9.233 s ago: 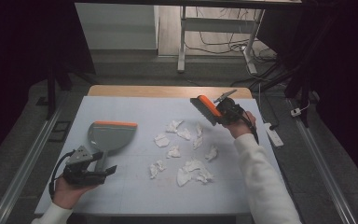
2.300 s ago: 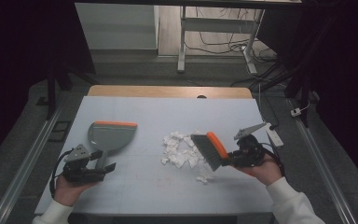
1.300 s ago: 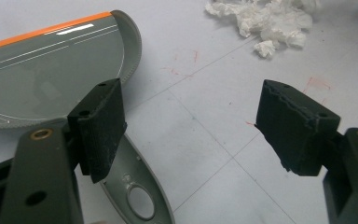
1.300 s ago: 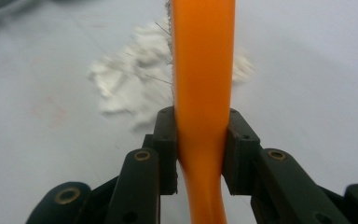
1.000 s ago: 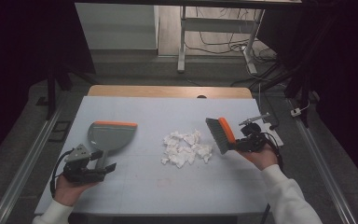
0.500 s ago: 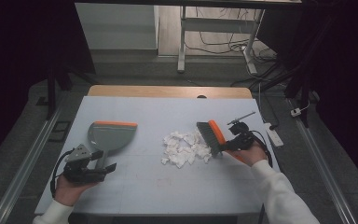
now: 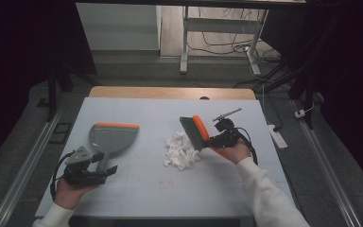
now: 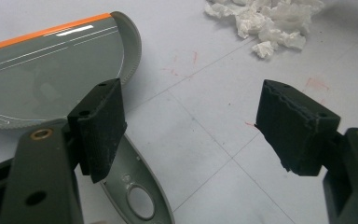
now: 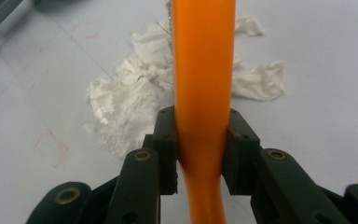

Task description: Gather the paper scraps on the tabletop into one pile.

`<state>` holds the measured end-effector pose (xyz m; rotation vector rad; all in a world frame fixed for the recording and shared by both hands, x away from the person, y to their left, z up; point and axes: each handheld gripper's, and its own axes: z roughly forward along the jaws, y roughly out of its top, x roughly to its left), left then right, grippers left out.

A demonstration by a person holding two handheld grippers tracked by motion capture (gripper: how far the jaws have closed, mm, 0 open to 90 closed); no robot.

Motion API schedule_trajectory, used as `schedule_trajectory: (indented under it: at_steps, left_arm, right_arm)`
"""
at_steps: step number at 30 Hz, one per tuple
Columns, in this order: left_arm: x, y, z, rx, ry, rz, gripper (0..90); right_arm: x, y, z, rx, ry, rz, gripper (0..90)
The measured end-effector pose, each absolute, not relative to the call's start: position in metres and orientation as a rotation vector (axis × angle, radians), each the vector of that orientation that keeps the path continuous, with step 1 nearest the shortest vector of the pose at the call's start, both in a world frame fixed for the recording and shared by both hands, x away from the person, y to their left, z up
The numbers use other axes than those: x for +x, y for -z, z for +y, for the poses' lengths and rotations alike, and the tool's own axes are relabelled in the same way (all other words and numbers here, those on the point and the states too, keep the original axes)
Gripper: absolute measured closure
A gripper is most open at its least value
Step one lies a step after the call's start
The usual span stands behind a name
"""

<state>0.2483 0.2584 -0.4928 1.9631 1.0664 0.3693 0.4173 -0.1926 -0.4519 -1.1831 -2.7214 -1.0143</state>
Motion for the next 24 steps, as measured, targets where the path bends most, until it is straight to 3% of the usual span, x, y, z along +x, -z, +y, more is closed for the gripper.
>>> schedule_trajectory:
  at_steps: [8,24]
  left_arm:
    - [0.249,0.493,0.257,1.969,-0.37,1.066,24.8]
    - [0.249,0.493,0.256,1.97,-0.366,1.065,24.8]
  right_arm:
    - [0.416,0.434,-0.216,-1.248,1.155,-2.712,70.0]
    - [0.41,0.433,-0.234,-1.228,1.217,-2.724,70.0]
